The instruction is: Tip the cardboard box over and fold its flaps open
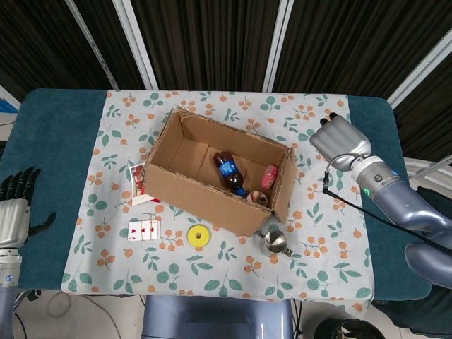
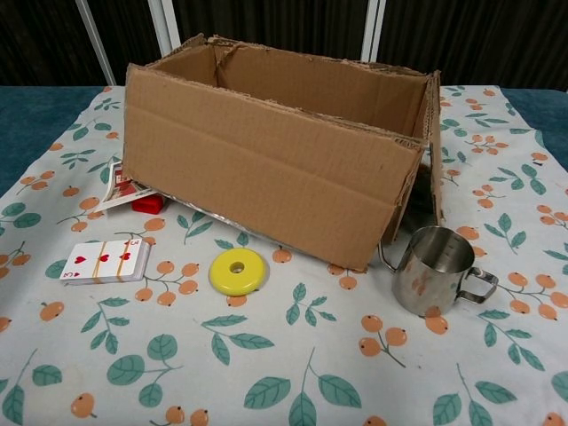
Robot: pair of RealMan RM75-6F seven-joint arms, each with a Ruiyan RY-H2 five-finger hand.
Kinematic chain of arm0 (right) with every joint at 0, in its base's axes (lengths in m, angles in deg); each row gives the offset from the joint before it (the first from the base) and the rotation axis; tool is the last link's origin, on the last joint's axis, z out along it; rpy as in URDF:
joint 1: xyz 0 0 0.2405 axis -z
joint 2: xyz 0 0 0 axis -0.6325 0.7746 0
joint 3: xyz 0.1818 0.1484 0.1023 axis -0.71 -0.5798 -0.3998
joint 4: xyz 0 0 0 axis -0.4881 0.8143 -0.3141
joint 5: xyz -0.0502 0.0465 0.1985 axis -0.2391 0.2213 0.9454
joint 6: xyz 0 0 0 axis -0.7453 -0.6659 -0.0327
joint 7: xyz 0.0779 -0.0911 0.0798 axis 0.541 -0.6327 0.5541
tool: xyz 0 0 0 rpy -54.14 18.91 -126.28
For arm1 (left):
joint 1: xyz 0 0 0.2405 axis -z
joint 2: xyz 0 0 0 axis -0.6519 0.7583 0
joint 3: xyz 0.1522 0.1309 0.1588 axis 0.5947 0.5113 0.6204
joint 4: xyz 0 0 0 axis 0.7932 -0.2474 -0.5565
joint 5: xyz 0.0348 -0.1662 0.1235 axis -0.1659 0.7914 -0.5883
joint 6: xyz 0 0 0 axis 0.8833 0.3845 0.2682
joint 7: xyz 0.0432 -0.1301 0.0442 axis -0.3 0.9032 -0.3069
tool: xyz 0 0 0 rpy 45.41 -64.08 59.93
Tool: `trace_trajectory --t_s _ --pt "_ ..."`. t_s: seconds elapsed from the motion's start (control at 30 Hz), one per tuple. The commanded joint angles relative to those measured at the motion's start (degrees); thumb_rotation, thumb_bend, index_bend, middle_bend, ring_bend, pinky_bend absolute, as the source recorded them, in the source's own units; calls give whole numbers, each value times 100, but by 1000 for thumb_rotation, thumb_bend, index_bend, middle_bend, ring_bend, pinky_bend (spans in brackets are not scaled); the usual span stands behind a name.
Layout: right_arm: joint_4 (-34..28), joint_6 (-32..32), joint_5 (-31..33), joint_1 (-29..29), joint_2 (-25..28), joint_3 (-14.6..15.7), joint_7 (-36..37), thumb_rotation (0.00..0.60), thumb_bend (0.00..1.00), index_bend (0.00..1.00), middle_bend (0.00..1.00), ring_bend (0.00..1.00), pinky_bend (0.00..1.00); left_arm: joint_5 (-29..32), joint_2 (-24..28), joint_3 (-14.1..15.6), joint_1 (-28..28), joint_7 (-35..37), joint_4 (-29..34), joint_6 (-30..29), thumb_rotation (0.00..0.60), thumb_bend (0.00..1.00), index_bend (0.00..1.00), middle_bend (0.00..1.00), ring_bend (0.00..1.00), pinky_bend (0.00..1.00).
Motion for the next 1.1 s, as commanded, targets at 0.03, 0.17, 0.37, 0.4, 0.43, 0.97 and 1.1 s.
trace_trajectory --t_s 0.03,0.17,0.37,0.4,0.43,0.97,1.1 --pt "-20 -28 -82 99 21 -41 57 600 1000 700 543 291 283 -6 1 -3 -2 -3 -1 -2 600 222 0 41 0 26" --pt "-47 -100 -159 257 24 -87 122 600 992 696 534 287 283 -15 1 -5 -6 -8 -3 -1 600 223 0 41 0 26" --pt "-200 -726 -227 736 -64 -131 245 600 779 601 450 256 275 -31 11 -8 -8 -16 -10 5 600 222 0 37 0 26" --pt "-244 -894 -236 847 -92 -131 263 600 743 575 431 249 271 -36 17 -4 -9 -23 -9 6 600 222 0 35 0 26" --pt "-317 -1174 -258 1028 -140 -126 284 600 696 535 404 240 264 -45 30 2 -12 -45 -6 4 600 222 0 31 0 27" --pt "-1135 -4854 -911 4025 -1363 356 1003 600 299 0 2 18 241 -462 644 424 -202 -606 685 -39 600 155 0 0 0 0" --pt "-891 -5410 -1383 4627 -1708 526 1317 600 265 0 0 0 238 -626 738 580 -378 -623 665 -232 600 152 0 0 0 0"
